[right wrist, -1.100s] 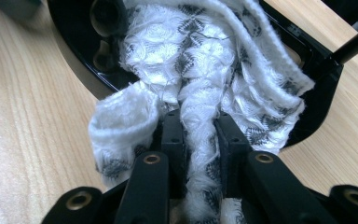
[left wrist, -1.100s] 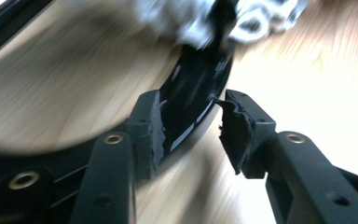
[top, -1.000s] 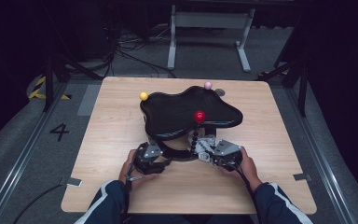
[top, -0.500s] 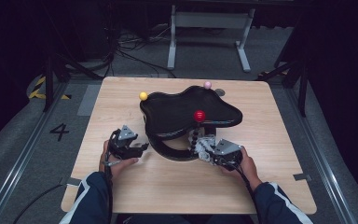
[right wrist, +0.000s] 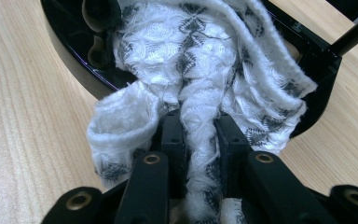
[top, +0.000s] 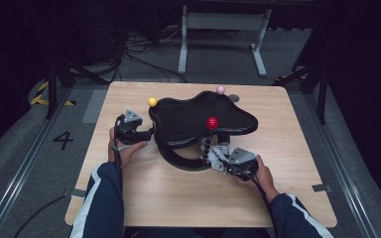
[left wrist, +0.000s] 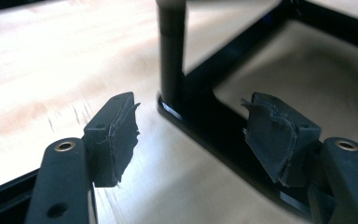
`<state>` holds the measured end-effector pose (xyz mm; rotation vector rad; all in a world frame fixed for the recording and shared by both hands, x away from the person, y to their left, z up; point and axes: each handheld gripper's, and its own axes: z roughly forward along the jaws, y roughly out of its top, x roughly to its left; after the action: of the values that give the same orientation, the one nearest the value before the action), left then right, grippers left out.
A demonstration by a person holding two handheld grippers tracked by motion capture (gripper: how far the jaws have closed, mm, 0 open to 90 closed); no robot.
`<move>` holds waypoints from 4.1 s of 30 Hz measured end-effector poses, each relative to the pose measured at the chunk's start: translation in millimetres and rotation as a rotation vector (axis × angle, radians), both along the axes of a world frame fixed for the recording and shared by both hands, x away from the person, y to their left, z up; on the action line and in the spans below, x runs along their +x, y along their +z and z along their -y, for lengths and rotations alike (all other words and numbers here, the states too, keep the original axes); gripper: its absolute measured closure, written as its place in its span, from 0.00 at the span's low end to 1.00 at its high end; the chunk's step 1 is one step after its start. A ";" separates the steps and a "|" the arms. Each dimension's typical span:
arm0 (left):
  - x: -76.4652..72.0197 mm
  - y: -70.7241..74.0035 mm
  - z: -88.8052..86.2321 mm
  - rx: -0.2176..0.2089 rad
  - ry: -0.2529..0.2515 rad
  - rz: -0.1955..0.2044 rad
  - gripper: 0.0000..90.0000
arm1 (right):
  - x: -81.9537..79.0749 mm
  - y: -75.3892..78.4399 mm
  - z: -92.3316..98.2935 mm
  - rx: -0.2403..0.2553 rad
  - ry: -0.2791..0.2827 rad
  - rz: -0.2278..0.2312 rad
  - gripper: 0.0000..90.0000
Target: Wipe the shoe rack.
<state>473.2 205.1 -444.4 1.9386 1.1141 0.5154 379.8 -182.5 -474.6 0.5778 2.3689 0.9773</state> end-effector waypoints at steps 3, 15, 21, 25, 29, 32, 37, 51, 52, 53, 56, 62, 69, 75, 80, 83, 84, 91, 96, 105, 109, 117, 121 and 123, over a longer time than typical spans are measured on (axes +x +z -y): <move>7.1 2.7 2.4 -0.013 0.015 0.009 0.37 | 0.1 0.1 0.5 0.005 0.002 -0.007 0.86; 36.3 -0.8 10.9 -0.013 0.073 0.007 0.47 | 0.6 -1.1 2.7 0.019 0.002 -0.013 0.85; 41.6 -2.9 12.0 -0.012 0.047 0.010 0.60 | 0.7 -1.1 3.2 0.015 0.001 -0.010 0.85; 41.3 -4.2 15.8 -0.010 0.014 0.000 0.73 | 0.4 -0.8 3.6 0.009 0.000 -0.013 0.85; 37.0 -4.6 17.4 -0.002 0.014 0.010 0.79 | -0.2 -1.0 5.3 -0.006 -0.002 -0.022 0.85; 30.5 -7.8 10.6 -0.048 0.007 0.008 0.81 | -0.3 -1.1 7.8 -0.019 -0.002 -0.019 0.85; 18.5 -11.1 3.8 -0.067 -0.030 0.006 0.83 | 1.1 -1.4 13.7 -0.027 -0.011 -0.023 0.85; 26.4 -4.2 1.7 -0.048 0.056 0.021 0.51 | 6.3 -2.0 19.2 -0.049 -0.036 -0.018 0.84; 26.4 -4.2 1.7 -0.048 0.056 0.021 0.50 | 6.3 -2.0 19.2 -0.049 -0.036 -0.018 0.84; 29.9 -4.2 3.8 -0.048 0.051 0.017 0.50 | 6.4 -2.0 19.4 -0.048 -0.036 -0.019 0.84; 36.6 -5.1 8.4 -0.052 0.051 0.021 0.49 | 6.4 -2.4 19.6 -0.038 -0.038 -0.023 0.84; 43.1 -5.3 15.3 -0.088 -0.014 0.014 0.73 | 6.3 -2.7 20.9 -0.029 -0.034 -0.026 0.84; 37.4 -6.0 16.1 -0.089 -0.008 0.026 0.81 | 6.1 -2.5 21.0 -0.035 -0.034 -0.023 0.84; 23.2 -7.5 9.9 -0.105 -0.017 0.024 0.81 | 4.4 -1.7 21.6 -0.024 -0.027 -0.030 0.86; 11.8 -8.4 8.5 -0.103 -0.038 0.032 0.81 | -7.7 2.7 16.7 -0.010 0.030 -0.051 0.86; 6.1 -8.5 9.2 -0.109 -0.032 0.026 0.81 | -15.4 4.9 9.6 -0.001 0.064 -0.068 0.86; 4.9 -8.5 8.8 -0.102 -0.035 0.034 0.81 | -18.3 5.0 6.6 -0.006 0.069 -0.065 0.86; -4.0 -9.4 4.4 -0.113 -0.038 0.029 0.81 | -20.0 3.6 7.0 -0.029 0.067 -0.056 0.87; -10.8 -8.3 1.8 -0.100 -0.053 0.023 0.81 | -12.1 2.7 13.9 -0.032 0.020 -0.054 0.87; -27.0 -7.4 -3.5 -0.092 -0.088 0.017 0.81 | -1.6 1.1 21.8 -0.042 -0.055 -0.041 0.86; -32.6 -8.8 -6.7 -0.104 -0.090 0.018 0.80 | -1.4 1.6 24.1 -0.038 -0.035 -0.042 0.86; -37.4 -8.2 -8.4 -0.104 -0.092 0.012 0.81 | -23.1 12.6 30.6 0.029 0.043 -0.033 0.87; -40.2 -8.7 -9.0 -0.105 -0.089 0.014 0.81 | -32.8 25.3 30.4 0.083 0.072 -0.017 0.87; -41.3 -9.2 -9.6 -0.108 -0.092 0.016 0.81 | -36.2 32.5 30.7 0.104 0.078 -0.003 0.87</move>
<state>431.9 214.7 -453.6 1.8783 1.0168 0.4117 343.7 -213.2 -442.1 0.5295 2.3697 1.1396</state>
